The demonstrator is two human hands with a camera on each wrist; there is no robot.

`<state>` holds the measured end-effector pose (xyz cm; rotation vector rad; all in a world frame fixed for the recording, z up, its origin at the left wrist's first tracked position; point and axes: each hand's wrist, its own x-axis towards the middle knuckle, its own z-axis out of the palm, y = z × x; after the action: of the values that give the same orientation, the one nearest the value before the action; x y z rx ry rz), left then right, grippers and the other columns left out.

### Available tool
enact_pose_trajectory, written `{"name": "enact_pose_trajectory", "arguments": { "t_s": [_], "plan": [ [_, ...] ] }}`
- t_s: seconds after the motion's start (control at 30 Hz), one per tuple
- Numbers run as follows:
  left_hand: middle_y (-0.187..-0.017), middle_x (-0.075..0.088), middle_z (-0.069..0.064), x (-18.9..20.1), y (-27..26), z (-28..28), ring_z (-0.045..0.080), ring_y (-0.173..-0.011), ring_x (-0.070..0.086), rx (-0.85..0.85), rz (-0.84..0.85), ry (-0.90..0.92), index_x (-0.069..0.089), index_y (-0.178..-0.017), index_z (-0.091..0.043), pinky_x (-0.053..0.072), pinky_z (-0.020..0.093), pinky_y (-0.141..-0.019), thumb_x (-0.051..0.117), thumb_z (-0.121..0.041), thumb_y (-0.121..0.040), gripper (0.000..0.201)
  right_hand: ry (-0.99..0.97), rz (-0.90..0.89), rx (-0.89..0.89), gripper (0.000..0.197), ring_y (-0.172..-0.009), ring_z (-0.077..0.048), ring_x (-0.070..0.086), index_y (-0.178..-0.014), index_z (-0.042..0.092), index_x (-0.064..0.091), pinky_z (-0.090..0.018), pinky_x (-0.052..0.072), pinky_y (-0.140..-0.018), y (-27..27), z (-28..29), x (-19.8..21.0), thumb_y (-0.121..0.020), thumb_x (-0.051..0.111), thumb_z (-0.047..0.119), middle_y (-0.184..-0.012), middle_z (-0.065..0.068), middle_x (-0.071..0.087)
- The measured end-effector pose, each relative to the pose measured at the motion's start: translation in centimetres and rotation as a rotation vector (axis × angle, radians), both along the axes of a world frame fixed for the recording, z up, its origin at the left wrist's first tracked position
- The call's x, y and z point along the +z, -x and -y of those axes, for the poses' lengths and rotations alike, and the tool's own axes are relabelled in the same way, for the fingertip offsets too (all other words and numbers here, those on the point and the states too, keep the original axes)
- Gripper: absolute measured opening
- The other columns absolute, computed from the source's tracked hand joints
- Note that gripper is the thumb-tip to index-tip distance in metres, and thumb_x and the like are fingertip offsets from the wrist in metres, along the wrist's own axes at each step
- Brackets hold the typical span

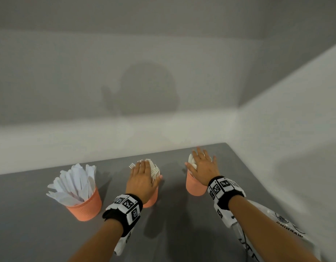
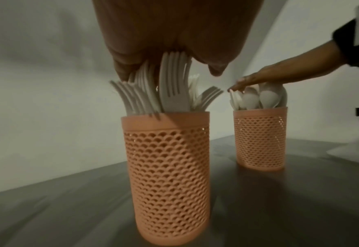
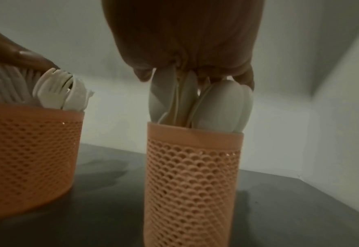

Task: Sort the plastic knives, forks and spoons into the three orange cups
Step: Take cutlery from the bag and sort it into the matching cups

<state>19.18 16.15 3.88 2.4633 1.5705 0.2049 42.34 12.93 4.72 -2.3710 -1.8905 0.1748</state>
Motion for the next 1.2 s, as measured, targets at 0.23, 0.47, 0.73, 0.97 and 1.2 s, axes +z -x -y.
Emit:
{"name": "enact_pose_trajectory", "arguments": {
  "t_s": [0.23,0.47,0.73,0.97,1.2],
  "plan": [
    [-0.155,0.017,0.014,0.1,0.0,-0.1,0.029,-0.144,0.013,0.035,0.005,-0.009,0.013,-0.147,-0.007,0.013,0.037,-0.119,0.005,-0.069,-0.073,0.098,-0.096,0.130,0.004,0.098,-0.147,-0.026,-0.005,-0.140,0.014,0.038,-0.046,-0.007,-0.115,0.8,-0.5,0.4,-0.068,0.002,0.071,-0.159,-0.012,-0.002],
    [-0.152,0.027,0.014,-0.2,0.6,0.1,0.027,-0.142,0.021,0.009,-0.048,-0.032,0.024,-0.144,-0.002,0.015,0.034,-0.118,0.000,-0.070,-0.068,0.105,-0.079,-0.005,-0.049,0.102,-0.143,-0.030,0.018,-0.147,0.007,0.020,-0.039,0.008,-0.119,1.1,0.3,-0.9,-0.068,0.010,0.071,-0.155,-0.014,0.021],
    [-0.159,0.003,0.008,1.0,-0.7,1.3,0.023,-0.147,0.004,-0.004,0.021,-0.055,0.005,-0.149,-0.009,0.004,0.038,-0.119,0.029,-0.052,-0.095,0.073,-0.177,0.158,0.063,0.092,-0.146,-0.030,0.011,-0.141,0.005,0.036,-0.049,-0.002,-0.115,0.8,0.5,-0.6,-0.075,0.008,0.062,-0.156,-0.017,0.016],
    [-0.158,0.007,0.007,0.1,-1.1,1.4,0.024,-0.147,0.004,-0.014,-0.121,-0.059,0.002,-0.149,-0.014,0.001,0.040,-0.118,0.012,-0.048,-0.097,0.063,-0.021,0.039,-0.011,0.073,-0.147,-0.024,-0.002,-0.149,0.004,0.008,-0.044,-0.007,-0.117,0.9,0.5,-0.7,-0.096,0.021,0.053,-0.159,-0.013,-0.003],
    [-0.158,0.008,0.012,0.2,-1.5,1.6,0.032,-0.145,0.009,0.058,-0.092,-0.023,0.001,-0.150,-0.017,0.007,0.044,-0.118,0.019,-0.052,-0.096,0.067,-0.035,-0.032,-0.002,0.060,-0.147,-0.026,0.004,-0.150,0.015,0.015,-0.042,0.000,-0.118,1.5,1.0,-0.6,-0.099,0.026,0.044,-0.158,-0.015,0.005]
  ]
}}
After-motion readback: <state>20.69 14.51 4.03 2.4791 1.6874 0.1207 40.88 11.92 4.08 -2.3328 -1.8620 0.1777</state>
